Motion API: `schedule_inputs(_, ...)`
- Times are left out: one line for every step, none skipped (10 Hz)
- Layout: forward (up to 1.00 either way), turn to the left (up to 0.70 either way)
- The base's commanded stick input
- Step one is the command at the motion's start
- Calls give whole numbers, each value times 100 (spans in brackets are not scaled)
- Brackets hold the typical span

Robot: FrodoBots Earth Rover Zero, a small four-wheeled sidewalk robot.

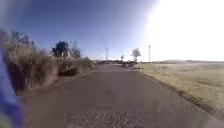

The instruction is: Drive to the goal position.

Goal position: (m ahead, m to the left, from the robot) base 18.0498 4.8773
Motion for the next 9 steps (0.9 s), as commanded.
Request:
schedule_inputs(70, 0)
schedule_inputs(70, 0)
schedule_inputs(70, 0)
schedule_inputs(70, 0)
schedule_inputs(70, 0)
schedule_inputs(70, 0)
schedule_inputs(70, 0)
schedule_inputs(70, 0)
schedule_inputs(70, 0)
